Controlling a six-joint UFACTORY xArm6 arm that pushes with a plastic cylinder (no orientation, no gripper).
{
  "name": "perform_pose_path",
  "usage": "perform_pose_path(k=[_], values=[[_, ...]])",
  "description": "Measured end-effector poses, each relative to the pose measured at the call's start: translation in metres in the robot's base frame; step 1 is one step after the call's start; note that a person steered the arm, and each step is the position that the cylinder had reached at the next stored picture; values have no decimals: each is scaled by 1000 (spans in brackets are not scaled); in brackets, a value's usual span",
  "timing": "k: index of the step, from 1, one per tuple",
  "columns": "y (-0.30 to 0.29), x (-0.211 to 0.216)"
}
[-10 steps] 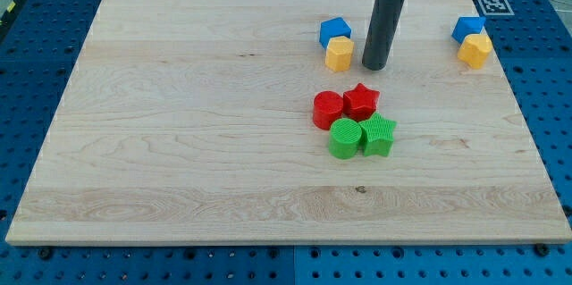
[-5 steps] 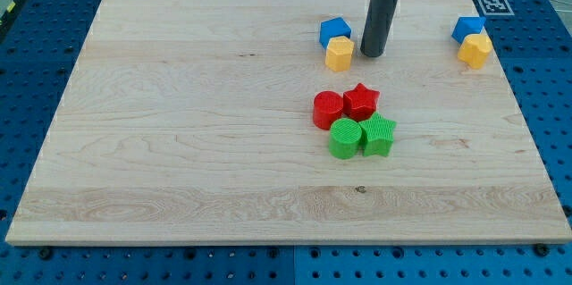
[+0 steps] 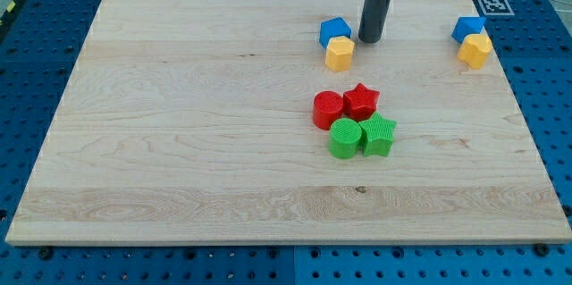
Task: Drag the blue cube diagonally top right to the yellow hexagon
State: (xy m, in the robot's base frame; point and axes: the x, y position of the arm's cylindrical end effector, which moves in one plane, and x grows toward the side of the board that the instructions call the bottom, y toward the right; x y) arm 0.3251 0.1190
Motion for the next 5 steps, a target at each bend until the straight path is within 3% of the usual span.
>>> perform_pose_path(k=[5], values=[[-11,-36]])
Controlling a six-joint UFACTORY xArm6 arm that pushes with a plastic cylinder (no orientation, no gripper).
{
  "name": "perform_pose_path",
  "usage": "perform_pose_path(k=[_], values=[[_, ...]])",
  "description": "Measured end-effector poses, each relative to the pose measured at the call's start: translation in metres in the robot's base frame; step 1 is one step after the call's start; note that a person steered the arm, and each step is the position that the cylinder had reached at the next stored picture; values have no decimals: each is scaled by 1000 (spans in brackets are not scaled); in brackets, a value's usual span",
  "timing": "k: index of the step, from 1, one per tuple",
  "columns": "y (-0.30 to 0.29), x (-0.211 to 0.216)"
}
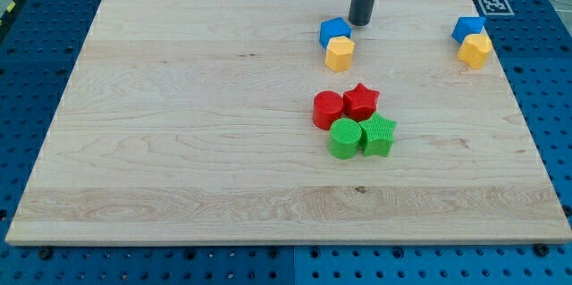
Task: Drag the blue cube diagonally top right to the yellow hexagon
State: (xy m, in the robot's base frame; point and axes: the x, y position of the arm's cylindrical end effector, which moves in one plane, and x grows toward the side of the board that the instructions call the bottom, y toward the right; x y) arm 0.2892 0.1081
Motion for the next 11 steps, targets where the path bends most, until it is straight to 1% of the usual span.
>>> perform_pose_path(k=[1,2,3,4,5,6,8,9,11], values=[[-20,-9],[-49,-33],[-86,-35],[-91,-14],[-98,-3],[-98,-3],[-106,23],[-106,54],[-97,72]])
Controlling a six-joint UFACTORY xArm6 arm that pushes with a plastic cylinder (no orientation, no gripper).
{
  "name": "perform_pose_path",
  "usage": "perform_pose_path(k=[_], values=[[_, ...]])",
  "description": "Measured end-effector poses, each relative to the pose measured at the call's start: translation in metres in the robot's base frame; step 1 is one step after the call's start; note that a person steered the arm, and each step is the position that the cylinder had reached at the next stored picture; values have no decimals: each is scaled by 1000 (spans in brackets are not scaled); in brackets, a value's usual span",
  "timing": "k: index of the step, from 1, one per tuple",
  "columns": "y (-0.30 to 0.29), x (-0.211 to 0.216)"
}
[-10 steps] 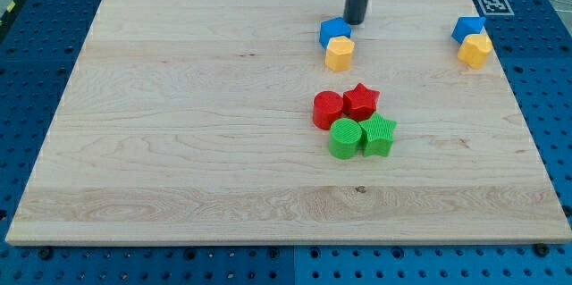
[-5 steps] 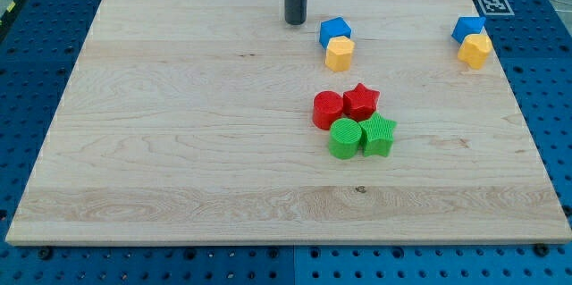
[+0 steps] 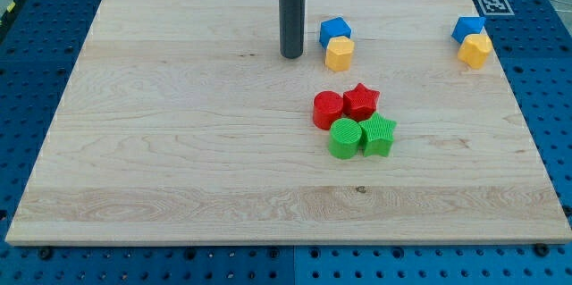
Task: Drag the blue cube diagonally top right to the yellow hexagon
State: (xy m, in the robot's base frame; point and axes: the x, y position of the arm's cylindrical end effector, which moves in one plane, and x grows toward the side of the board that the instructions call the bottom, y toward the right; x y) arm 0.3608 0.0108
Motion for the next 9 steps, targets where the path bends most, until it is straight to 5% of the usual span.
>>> perform_pose_path(k=[4,9], values=[[42,21],[21,-30]])
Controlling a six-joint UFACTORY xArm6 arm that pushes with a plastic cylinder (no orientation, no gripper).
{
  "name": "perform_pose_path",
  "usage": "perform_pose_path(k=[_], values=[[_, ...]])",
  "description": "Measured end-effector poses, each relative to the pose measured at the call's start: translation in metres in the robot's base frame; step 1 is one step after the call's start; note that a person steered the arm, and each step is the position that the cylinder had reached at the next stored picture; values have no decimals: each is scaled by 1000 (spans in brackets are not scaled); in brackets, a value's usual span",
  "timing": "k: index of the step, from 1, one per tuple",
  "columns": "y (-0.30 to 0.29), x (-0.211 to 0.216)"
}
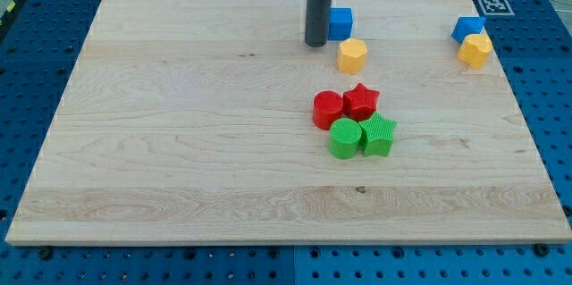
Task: Drag the blue cube diagonally top right to the yellow hexagon
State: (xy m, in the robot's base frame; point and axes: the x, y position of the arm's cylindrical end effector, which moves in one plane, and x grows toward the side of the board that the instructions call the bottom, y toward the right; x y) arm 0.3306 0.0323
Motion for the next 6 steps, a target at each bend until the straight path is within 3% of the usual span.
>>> perform_pose_path(k=[4,6], values=[[2,-23],[99,-23]])
